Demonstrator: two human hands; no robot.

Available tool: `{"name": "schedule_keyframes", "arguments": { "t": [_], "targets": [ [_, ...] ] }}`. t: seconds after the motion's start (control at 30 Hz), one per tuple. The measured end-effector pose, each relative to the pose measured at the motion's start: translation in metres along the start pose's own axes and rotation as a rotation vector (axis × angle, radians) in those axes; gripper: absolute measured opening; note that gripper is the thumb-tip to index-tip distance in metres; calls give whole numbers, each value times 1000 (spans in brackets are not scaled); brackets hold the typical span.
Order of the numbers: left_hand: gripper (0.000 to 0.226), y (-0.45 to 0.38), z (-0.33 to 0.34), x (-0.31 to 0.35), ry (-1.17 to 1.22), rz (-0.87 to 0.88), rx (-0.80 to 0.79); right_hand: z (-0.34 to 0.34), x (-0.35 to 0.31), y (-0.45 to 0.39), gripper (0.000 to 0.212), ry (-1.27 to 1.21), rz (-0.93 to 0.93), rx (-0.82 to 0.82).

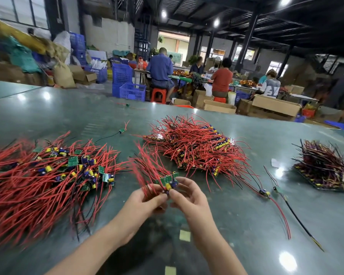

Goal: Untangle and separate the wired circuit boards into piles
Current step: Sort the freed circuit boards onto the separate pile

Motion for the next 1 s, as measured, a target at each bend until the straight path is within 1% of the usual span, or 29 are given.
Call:
{"name": "schedule_keyframes", "arguments": {
  "t": [0.1, 0.2, 0.27, 0.43, 0.57, 0.6, 0.7, 0.77, 0.83, 0.87, 0.9, 0.93, 0.97, 1.0],
  "targets": [
    [11, -2, -5, 5, -10, 16, 27, -1, -2, -1, 18, 89, -25, 16],
    [16, -2, -5, 6, -76, 70, 22, -5, -1, -3, 7, 161, -14, 57],
    [19, -1, -5, 6, -101, 93, 25, -6, -1, -2, 3, 213, -12, 54],
    [10, 1, -7, 10, -139, 94, -6, -11, 1, -2, 11, 202, 36, -52],
    [14, 0, -10, 10, -119, 51, 4, -12, 1, -2, 13, 203, 43, -117],
    [13, 0, -10, 10, -102, 34, 2, -12, 1, -3, 14, 170, 60, -121],
    [12, -1, -11, 10, 40, -28, -36, -9, 3, -4, 19, -82, 163, -155],
    [13, -2, -11, 11, 93, -45, -41, -6, 3, -4, 21, -192, 178, -169],
    [11, -4, -13, 11, 89, -58, -13, -4, 3, -4, 20, -269, 163, -143],
    [11, -6, -14, 9, 34, -57, 11, -5, 2, -4, 18, -304, 157, -114],
    [12, -7, -17, 8, -93, -41, 46, -6, 1, -5, 18, -330, 150, -88],
    [16, -8, -19, 7, -295, -6, 88, -7, 1, -5, 18, -344, 149, -68],
    [28, -9, -22, 5, -530, 34, 132, -8, 0, -5, 18, -349, 147, -51],
    [49, -10, -24, 2, -763, 54, 181, -9, 0, -5, 18, -348, 142, -33]
  ]
}}
Point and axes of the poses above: each hand's wrist, its own y-axis away from the middle knuckle, its own z-axis out of the palm, x = y × z, the point moved 3 cm from there along -y, towards the middle knuckle
